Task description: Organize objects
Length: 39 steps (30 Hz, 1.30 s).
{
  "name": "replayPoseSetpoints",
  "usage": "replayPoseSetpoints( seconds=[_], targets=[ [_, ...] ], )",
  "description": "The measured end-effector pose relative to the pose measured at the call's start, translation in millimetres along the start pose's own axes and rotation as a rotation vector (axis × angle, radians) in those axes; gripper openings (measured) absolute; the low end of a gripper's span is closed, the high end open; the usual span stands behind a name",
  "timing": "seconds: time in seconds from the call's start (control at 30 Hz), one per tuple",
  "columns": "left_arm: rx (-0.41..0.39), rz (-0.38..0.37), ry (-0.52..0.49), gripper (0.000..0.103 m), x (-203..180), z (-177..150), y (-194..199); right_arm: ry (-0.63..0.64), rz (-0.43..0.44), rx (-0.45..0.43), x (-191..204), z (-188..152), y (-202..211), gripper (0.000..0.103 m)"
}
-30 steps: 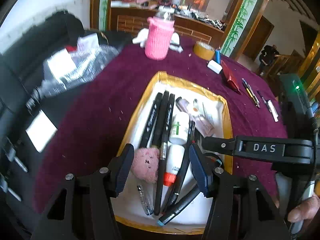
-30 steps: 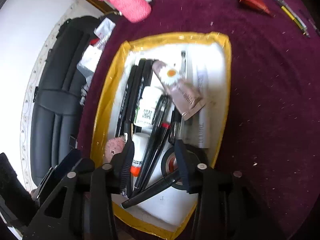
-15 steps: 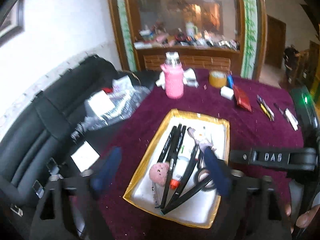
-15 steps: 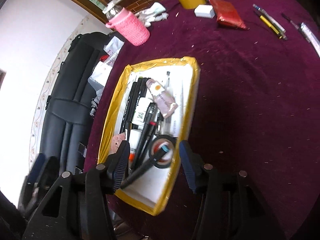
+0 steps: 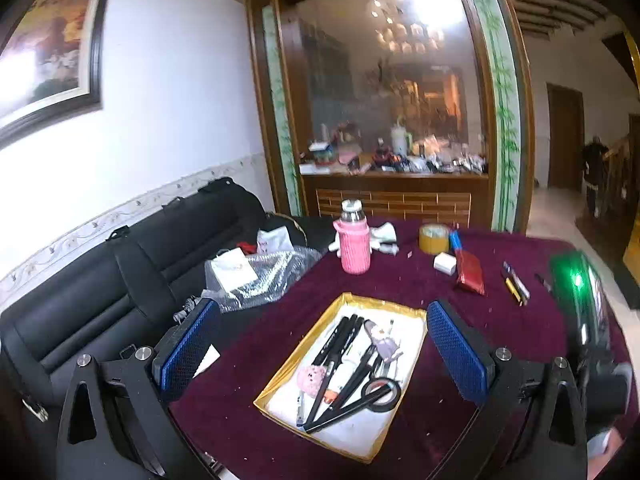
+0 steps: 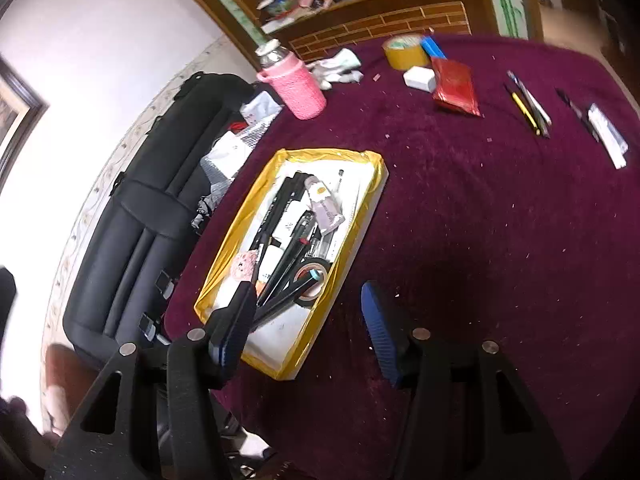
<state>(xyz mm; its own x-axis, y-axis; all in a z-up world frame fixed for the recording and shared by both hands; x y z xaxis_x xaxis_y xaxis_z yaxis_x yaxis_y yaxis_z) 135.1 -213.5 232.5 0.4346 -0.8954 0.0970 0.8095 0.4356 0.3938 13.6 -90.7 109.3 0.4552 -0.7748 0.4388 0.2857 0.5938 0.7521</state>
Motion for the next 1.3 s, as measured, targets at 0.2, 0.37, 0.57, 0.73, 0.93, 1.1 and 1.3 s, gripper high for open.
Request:
replayPoseSetpoints(
  seconds=[0.2,0.37,0.57,0.73,0.93,1.1,1.3],
  targets=[
    [-0.049,0.060,0.024,0.102,2.6,12.9,23.2,0.070,0.011,-0.018,6.7,-8.4,13.6,0.057],
    [-0.080,0.111,0.021,0.102,-2.3,14.6,32.1,0.119,0.011,-0.026,9.5,-15.4,19.8,0.057],
    [-0.040,0.159,0.051,0.102,-2.9,9.0,26.6,0.152,0.007,-0.017,6.7,-23.1,20.3,0.058],
    [0.062,0.106,0.100,0.102,-0.4,-5.3,7.6,0.162,-0.002,-0.008,2.6,-26.7,17.4,0.058],
    [0.191,0.044,0.134,0.102,2.2,-25.6,-24.1,0.245,-0.072,-0.023,10.5,-32.8,11.1,0.058],
    [0.271,0.010,0.121,0.101,0.6,-45.0,-48.4,0.350,-0.153,-0.066,25.0,-37.8,8.5,0.058],
    [0.350,-0.029,0.059,0.101,-1.8,-68.5,-72.5,0.379,-0.206,-0.049,31.0,-39.3,-6.5,0.064]
  ],
)
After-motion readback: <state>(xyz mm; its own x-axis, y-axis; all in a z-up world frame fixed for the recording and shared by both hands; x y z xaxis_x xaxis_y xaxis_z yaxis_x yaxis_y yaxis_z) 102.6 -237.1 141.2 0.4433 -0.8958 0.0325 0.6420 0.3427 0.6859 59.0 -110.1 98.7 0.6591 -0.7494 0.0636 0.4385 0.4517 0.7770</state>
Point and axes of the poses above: each gripper's, at about its wrist camera, not at the fingertips, and y roughly against the way its jaws point, x to its left, z to its top, the point moved 5 cm from there along -y, roughly the way its jaws point, and after that the axes turned 3 degrees about -z, right-handed, at the moved point
